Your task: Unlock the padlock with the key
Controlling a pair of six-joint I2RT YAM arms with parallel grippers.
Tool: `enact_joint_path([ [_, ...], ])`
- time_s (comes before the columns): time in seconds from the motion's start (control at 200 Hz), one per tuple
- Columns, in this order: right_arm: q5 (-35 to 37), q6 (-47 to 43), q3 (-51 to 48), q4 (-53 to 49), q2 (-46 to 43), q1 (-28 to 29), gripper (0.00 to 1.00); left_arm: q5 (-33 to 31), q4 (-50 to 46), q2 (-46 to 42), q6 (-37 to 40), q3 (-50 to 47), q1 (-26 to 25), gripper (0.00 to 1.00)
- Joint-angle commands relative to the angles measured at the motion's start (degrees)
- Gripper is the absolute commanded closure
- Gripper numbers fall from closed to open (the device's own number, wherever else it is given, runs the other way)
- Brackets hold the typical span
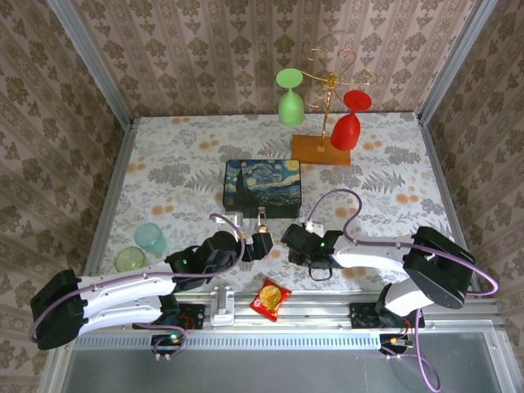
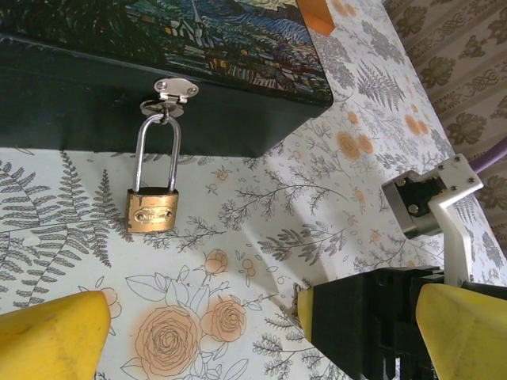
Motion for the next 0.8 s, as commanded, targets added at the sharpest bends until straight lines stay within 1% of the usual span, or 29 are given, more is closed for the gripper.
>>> enact_joint_path([
  [0.0, -1.75, 2.48, -1.83, 3.21, 1.74, 1.43, 0.54, -1.56, 0.29, -0.81, -1.10, -1.01, -0.57, 0.00],
  [0.195, -2.05, 4.06, -2.16, 4.71, 2.64, 2.69, 0.54, -2.05, 0.06, -0.12, -0.54, -0.93, -0.57, 0.00],
  [0.44, -2.12, 6.25, -3.60, 8.24, 3.84, 5.19, 0.55, -1.19, 1.12, 1.26, -0.36, -0.93, -0.57, 0.00],
  [0.575, -2.51, 5.34, -2.58, 6.96, 4.52, 5.85, 0.55, -1.20, 2.62, 2.08, -0.80, -1.70, -0.57, 0.00],
  [0.63, -2.92, 4.63, -2.12, 5.92, 4.30, 6.11, 0.57, -1.24, 2.86, 2.19, -0.84, -1.81, -0.57, 0.00],
  [0.675, -3.25, 3.88, -1.62, 4.72, 4.24, 6.24, 0.61, -1.24, 2.87, 2.36, -0.88, -1.86, -0.59, 0.00],
  [0.755, -3.68, 2.72, -0.90, 2.77, 4.76, 6.49, 0.62, -1.28, 3.33, 2.32, -0.99, -2.14, -0.57, 0.00],
  [0.795, -3.87, 2.19, -0.68, 2.25, 5.11, 6.57, 0.65, -1.39, 3.56, 2.20, -0.93, -2.24, -0.56, 0.00],
])
